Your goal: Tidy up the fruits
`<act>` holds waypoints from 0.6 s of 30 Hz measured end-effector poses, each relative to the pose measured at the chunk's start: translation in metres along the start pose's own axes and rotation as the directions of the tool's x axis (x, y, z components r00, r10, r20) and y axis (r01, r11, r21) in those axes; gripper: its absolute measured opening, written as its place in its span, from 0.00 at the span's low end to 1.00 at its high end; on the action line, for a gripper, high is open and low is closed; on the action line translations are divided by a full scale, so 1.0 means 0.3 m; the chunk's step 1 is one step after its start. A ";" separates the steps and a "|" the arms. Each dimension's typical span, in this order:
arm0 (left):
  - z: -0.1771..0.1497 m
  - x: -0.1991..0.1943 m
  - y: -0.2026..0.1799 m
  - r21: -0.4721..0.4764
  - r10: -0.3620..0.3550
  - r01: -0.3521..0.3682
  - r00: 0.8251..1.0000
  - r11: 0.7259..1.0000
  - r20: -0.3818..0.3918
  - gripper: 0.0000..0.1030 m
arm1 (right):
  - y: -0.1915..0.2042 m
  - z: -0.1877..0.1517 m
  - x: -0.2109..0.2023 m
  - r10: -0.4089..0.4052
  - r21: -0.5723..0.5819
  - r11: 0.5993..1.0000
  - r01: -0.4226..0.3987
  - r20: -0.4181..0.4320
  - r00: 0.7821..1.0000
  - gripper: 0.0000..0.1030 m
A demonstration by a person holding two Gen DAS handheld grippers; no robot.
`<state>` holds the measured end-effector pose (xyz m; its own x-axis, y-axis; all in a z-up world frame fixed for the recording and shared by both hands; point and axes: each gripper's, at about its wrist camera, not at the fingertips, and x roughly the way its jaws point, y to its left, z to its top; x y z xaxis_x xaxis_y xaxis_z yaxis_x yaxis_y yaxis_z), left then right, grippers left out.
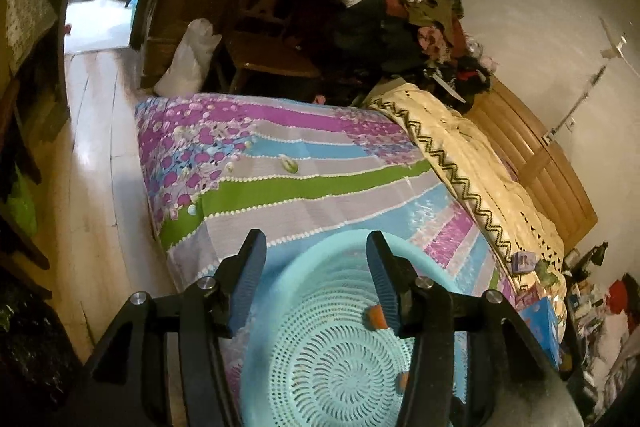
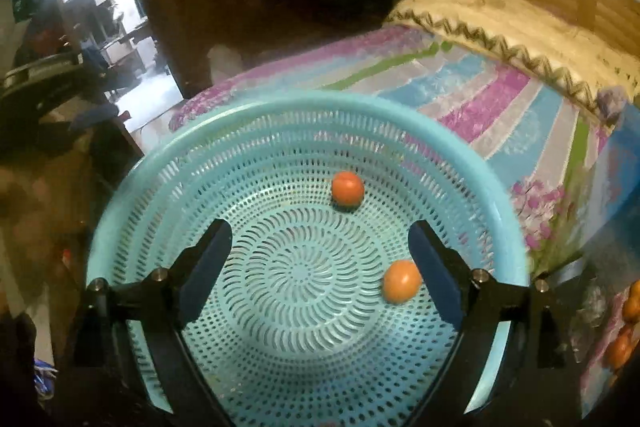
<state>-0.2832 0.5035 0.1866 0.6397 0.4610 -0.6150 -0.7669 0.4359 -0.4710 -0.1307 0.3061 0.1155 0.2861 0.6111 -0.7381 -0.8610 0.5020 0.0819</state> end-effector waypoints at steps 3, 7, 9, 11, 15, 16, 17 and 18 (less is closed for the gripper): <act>-0.031 -0.064 -0.141 0.118 -0.044 0.041 0.999 0.992 0.023 0.52 | -0.029 -0.002 -0.163 -0.032 0.018 0.999 0.031 0.100 0.994 0.88; -0.138 -0.166 -0.417 0.310 -0.215 0.203 0.977 0.929 0.005 0.58 | -0.179 -0.112 -0.445 -0.141 0.104 0.987 0.120 0.232 0.962 0.93; -0.253 -0.226 -0.602 0.408 -0.349 0.346 0.934 0.845 -0.070 0.60 | -0.292 -0.220 -0.540 -0.248 0.178 0.961 0.212 0.212 0.945 0.94; -0.385 -0.269 -0.760 0.489 -0.440 0.458 0.884 0.742 -0.160 0.67 | -0.420 -0.358 -0.623 -0.348 0.272 0.914 0.302 0.145 0.926 0.93; -0.725 -0.294 -1.003 0.506 -0.517 0.672 0.740 0.540 -0.431 0.72 | -0.672 -0.697 -0.772 -0.483 0.475 0.749 0.463 -0.088 0.871 0.68; -0.816 -0.280 -1.049 0.506 -0.509 0.703 0.711 0.500 -0.484 0.72 | -0.721 -0.779 -0.803 -0.492 0.512 0.706 0.490 -0.144 0.859 0.65; -0.917 -0.253 -1.089 0.510 -0.486 0.722 0.692 0.467 -0.534 0.72 | -0.762 -0.860 -0.832 -0.500 0.540 0.667 0.514 -0.188 0.845 0.60; -1.004 -0.220 -1.117 0.503 -0.455 0.740 0.672 0.446 -0.584 0.72 | -0.784 -0.908 -0.845 -0.503 0.549 0.647 0.529 -0.214 0.837 0.55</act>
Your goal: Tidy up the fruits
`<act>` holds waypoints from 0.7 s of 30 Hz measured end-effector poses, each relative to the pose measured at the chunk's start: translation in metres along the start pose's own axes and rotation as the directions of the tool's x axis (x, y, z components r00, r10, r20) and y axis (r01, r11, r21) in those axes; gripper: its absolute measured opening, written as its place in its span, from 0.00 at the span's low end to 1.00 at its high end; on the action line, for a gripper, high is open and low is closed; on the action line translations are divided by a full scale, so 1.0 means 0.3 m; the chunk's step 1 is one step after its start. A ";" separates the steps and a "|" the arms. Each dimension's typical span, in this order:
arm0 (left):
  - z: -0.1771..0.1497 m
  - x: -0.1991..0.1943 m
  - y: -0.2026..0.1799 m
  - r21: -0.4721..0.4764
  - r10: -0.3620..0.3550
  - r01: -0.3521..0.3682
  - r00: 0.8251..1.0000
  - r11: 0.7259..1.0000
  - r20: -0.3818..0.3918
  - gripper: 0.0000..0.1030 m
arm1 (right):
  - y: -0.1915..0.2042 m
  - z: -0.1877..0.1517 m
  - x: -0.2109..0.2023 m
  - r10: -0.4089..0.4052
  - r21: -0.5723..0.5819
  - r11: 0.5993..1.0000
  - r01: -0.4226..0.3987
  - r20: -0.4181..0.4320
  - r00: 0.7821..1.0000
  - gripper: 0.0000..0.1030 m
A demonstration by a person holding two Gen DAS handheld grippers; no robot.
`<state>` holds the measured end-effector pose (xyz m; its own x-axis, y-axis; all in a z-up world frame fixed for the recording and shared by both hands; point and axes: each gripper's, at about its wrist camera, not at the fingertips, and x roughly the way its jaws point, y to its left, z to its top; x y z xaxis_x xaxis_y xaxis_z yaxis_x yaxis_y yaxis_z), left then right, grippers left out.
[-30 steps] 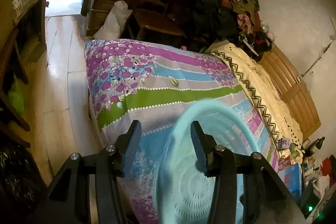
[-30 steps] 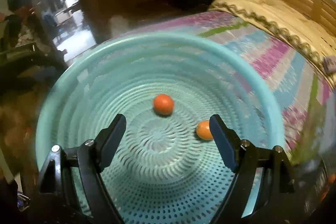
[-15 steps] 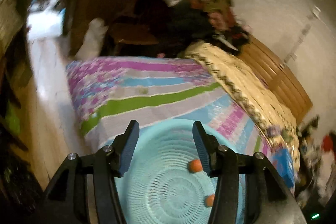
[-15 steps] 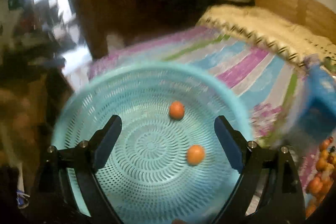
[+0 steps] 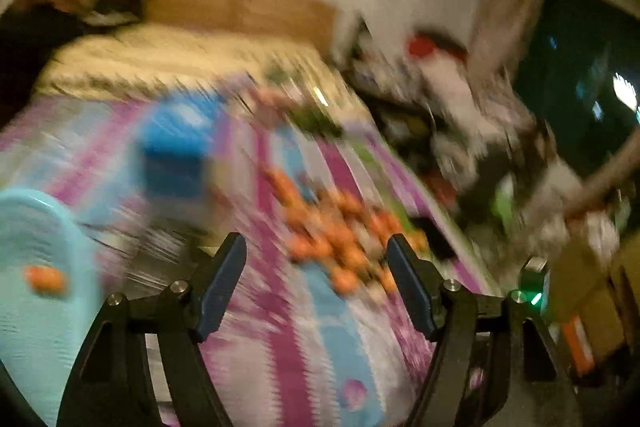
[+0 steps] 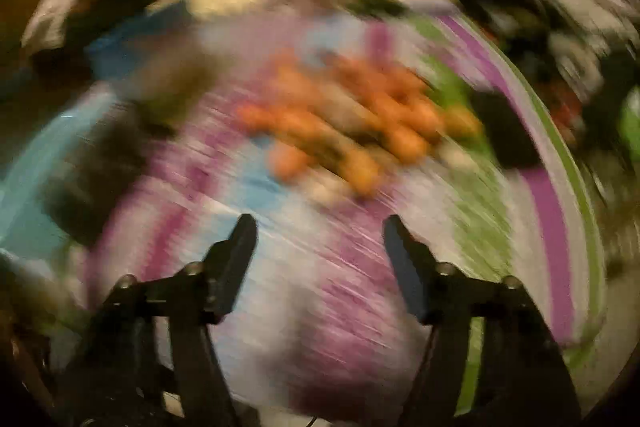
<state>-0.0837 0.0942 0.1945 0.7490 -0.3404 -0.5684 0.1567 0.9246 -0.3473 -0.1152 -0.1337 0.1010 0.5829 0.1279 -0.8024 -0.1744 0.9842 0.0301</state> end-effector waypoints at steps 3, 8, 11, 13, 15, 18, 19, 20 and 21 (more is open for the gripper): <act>-0.110 0.272 -0.047 0.015 -0.039 0.043 0.984 0.999 -0.176 0.70 | -0.118 -0.051 0.028 -0.017 0.021 1.000 0.017 -0.036 0.999 0.51; -0.217 0.528 -0.067 0.047 -0.049 0.065 0.957 0.997 -0.285 0.58 | -0.157 -0.081 0.076 0.039 0.003 0.999 -0.039 -0.027 0.999 0.50; -0.223 0.592 -0.073 0.058 -0.034 0.052 0.960 0.997 -0.278 0.57 | -0.159 -0.091 0.106 0.066 -0.014 0.998 -0.067 -0.024 0.997 0.46; -0.234 0.621 -0.072 0.066 -0.019 0.040 0.956 0.997 -0.293 0.55 | -0.163 -0.086 0.129 0.070 -0.024 0.997 -0.070 -0.025 0.997 0.44; -0.237 0.654 -0.070 0.075 -0.004 0.028 0.953 0.997 -0.303 0.55 | -0.166 -0.085 0.144 0.072 -0.031 0.997 -0.073 -0.024 0.997 0.44; -0.235 0.692 -0.070 0.074 0.003 0.021 0.951 0.997 -0.308 0.55 | -0.176 -0.088 0.167 0.067 -0.032 0.997 -0.068 -0.030 0.997 0.44; -0.233 0.700 -0.071 0.068 0.000 0.022 0.952 0.997 -0.305 0.55 | -0.180 -0.089 0.175 0.069 -0.028 0.997 -0.070 -0.032 0.997 0.44; -0.234 0.710 -0.074 0.063 -0.001 0.021 0.953 0.998 -0.304 0.55 | -0.182 -0.090 0.182 0.065 -0.027 0.997 -0.066 -0.033 0.997 0.44; -0.233 0.717 -0.077 0.057 0.000 0.018 0.953 0.998 -0.304 0.55 | -0.182 -0.092 0.188 0.064 -0.030 0.997 -0.065 -0.033 0.997 0.44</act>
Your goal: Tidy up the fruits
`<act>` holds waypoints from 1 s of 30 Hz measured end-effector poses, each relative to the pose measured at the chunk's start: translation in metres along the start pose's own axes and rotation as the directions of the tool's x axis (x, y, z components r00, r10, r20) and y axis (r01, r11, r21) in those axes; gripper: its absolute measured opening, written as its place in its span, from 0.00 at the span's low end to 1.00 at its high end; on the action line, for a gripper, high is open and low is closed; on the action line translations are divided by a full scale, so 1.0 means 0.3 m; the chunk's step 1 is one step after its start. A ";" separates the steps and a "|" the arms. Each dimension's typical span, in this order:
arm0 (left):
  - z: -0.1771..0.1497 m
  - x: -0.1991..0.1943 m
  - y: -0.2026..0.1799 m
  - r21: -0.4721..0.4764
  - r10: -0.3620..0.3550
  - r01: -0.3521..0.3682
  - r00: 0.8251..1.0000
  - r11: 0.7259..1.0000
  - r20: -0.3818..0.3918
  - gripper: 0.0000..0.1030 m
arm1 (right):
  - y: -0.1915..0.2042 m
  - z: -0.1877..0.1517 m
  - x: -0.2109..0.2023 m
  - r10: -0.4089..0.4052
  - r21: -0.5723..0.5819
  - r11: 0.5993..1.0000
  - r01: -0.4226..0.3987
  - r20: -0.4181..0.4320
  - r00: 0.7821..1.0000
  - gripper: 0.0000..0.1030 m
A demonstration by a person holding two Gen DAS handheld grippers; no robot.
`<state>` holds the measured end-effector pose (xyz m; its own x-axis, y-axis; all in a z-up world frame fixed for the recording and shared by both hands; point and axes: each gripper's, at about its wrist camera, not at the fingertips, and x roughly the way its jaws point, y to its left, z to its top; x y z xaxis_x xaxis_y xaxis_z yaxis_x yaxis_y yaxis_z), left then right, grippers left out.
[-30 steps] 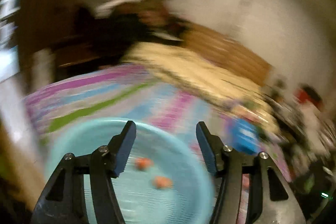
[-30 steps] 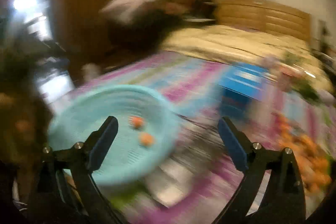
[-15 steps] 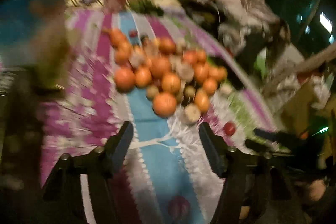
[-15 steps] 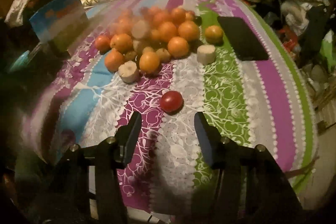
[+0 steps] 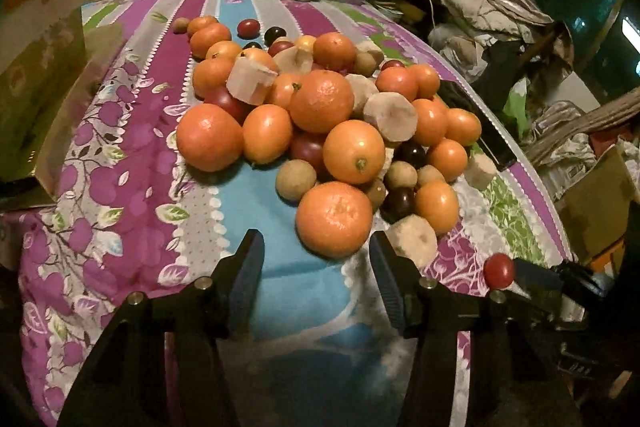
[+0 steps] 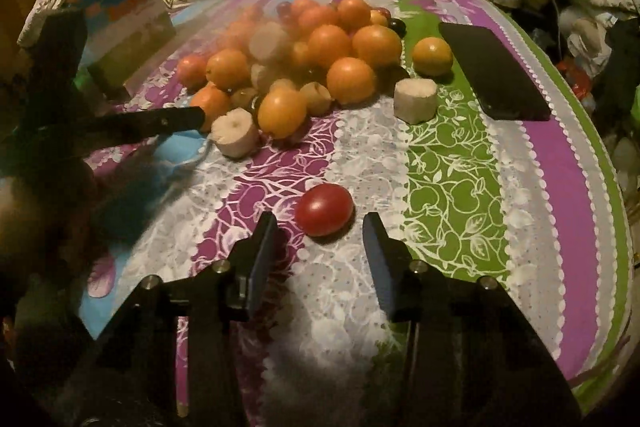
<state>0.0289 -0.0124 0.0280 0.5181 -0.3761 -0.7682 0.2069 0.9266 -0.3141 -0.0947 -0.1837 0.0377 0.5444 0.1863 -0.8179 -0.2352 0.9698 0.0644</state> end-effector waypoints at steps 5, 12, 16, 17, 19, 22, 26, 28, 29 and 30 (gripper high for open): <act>0.013 0.037 -0.024 0.006 0.015 -0.015 1.000 1.000 0.003 0.55 | 0.006 -0.006 0.018 -0.027 -0.014 1.000 0.027 0.002 1.000 0.32; 0.020 0.069 -0.048 0.027 0.062 -0.063 0.998 0.998 0.018 0.48 | -0.006 0.001 0.023 -0.029 0.003 1.000 0.029 -0.003 1.000 0.30; 0.016 0.063 -0.055 0.024 0.057 -0.058 0.998 0.998 0.026 0.42 | -0.003 -0.001 0.021 -0.038 0.011 0.999 0.038 -0.005 0.999 0.30; 0.014 0.063 -0.052 0.018 0.055 -0.056 0.998 0.998 0.029 0.43 | -0.002 -0.002 0.024 -0.044 0.011 0.999 0.044 -0.007 0.999 0.30; 0.010 0.065 -0.051 0.016 0.059 -0.059 0.998 0.998 0.032 0.43 | 0.003 -0.001 0.026 -0.054 0.016 0.998 0.054 -0.006 0.999 0.30; 0.003 0.054 -0.067 0.031 0.080 -0.081 0.996 0.996 0.035 0.42 | 0.011 -0.001 0.026 -0.068 0.023 0.997 0.068 -0.005 0.998 0.30; -0.027 -0.002 -0.074 0.011 0.101 -0.101 0.994 0.995 0.044 0.41 | 0.013 0.006 0.013 -0.080 0.046 0.996 0.081 -0.006 0.997 0.30; -0.043 -0.059 -0.069 -0.020 0.124 -0.123 0.991 0.992 0.054 0.41 | 0.014 0.016 0.000 -0.093 0.060 0.994 0.093 -0.003 0.996 0.30; -0.048 -0.083 -0.067 -0.027 0.143 -0.141 0.988 0.990 0.059 0.41 | 0.016 0.023 -0.009 -0.097 0.067 0.993 0.097 0.002 0.995 0.30; -0.053 -0.114 -0.067 -0.037 0.166 -0.164 0.984 0.986 0.068 0.41 | 0.023 0.033 -0.023 -0.108 0.071 0.992 0.108 0.006 0.994 0.30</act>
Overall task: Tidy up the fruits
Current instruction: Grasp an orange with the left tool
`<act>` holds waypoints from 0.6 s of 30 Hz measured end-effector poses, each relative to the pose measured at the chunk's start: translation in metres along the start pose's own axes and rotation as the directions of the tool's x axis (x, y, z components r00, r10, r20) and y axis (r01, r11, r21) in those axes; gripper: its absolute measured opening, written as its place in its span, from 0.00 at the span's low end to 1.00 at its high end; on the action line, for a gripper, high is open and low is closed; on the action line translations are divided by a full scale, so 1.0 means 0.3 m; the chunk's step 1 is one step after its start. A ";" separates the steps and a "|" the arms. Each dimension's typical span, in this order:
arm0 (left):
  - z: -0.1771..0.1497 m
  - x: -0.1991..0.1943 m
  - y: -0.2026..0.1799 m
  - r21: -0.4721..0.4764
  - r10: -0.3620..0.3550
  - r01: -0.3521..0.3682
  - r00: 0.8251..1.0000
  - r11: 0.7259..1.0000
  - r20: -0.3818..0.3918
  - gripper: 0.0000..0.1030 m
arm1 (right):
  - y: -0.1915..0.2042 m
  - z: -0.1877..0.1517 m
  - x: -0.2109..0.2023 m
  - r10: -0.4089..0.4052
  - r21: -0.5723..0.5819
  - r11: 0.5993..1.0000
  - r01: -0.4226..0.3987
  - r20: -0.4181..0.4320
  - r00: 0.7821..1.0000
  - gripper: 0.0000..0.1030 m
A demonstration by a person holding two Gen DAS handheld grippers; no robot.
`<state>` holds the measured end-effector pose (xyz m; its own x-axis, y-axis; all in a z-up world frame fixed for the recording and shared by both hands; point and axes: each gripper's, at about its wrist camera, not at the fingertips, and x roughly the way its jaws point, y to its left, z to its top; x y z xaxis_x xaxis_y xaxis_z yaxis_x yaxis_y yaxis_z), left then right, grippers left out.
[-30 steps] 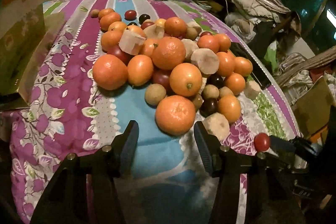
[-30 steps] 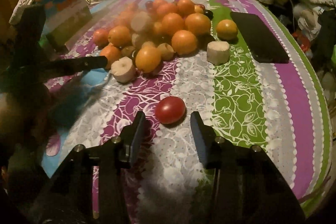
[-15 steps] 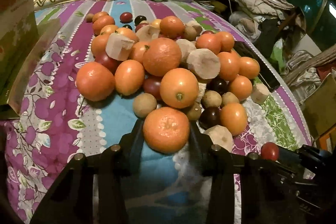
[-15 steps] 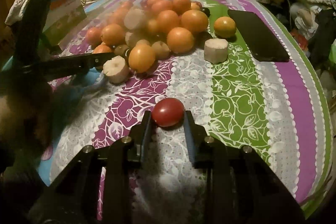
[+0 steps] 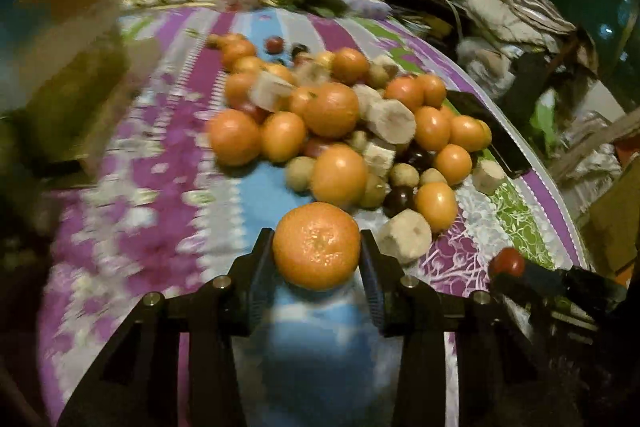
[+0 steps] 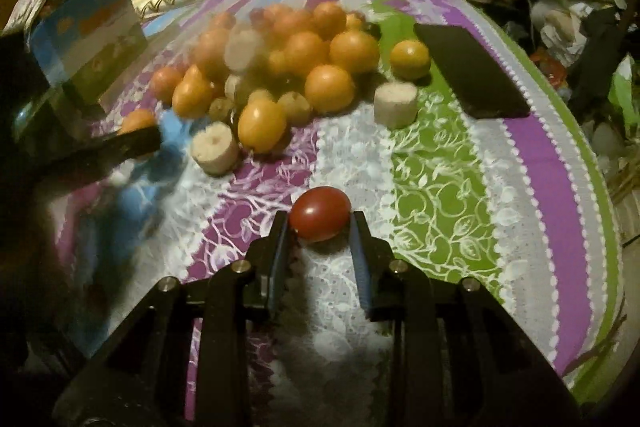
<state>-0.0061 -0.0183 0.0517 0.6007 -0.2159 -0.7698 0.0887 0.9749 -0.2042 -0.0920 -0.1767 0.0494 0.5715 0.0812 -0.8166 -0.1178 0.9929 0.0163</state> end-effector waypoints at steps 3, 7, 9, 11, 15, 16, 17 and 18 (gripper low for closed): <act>-0.011 -0.087 0.017 -0.026 0.056 -0.056 0.998 0.998 0.011 0.41 | 0.023 0.022 -0.035 -0.017 0.017 1.000 0.017 -0.001 1.000 0.30; -0.041 -0.173 0.030 -0.040 0.105 -0.105 0.994 0.994 -0.011 0.41 | 0.067 0.044 -0.069 -0.019 0.019 1.000 0.019 -0.006 1.000 0.30; -0.048 -0.203 0.037 -0.051 0.107 -0.108 0.994 0.993 -0.026 0.41 | 0.090 0.055 -0.084 -0.013 0.019 1.000 0.013 -0.009 1.000 0.30; -0.047 -0.233 0.042 -0.056 0.104 -0.106 0.994 0.993 -0.031 0.41 | 0.111 0.067 -0.102 -0.007 0.016 1.000 0.007 -0.005 1.000 0.29; -0.022 -0.320 0.055 -0.052 0.110 -0.109 0.994 0.993 0.014 0.41 | 0.153 0.099 -0.147 0.008 0.011 1.000 -0.008 0.019 1.000 0.29; -0.012 -0.343 0.062 -0.055 0.114 -0.112 0.993 0.992 0.027 0.41 | 0.167 0.111 -0.160 0.012 0.007 1.000 -0.013 0.026 1.000 0.29; 0.000 -0.368 0.072 -0.059 0.119 -0.116 0.992 0.991 0.043 0.41 | 0.179 0.123 -0.171 0.017 0.000 1.000 -0.017 0.033 0.999 0.30; 0.011 -0.392 0.082 -0.063 0.126 -0.123 0.990 0.990 0.059 0.41 | 0.197 0.141 -0.186 0.026 -0.008 1.000 -0.026 0.043 0.999 0.30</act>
<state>-0.0720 0.0314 0.1393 0.6530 -0.0874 -0.7523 -0.0359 0.9886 -0.1460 -0.0966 -0.1189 0.1204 0.6023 0.1104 -0.7906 -0.1384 0.9898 0.0328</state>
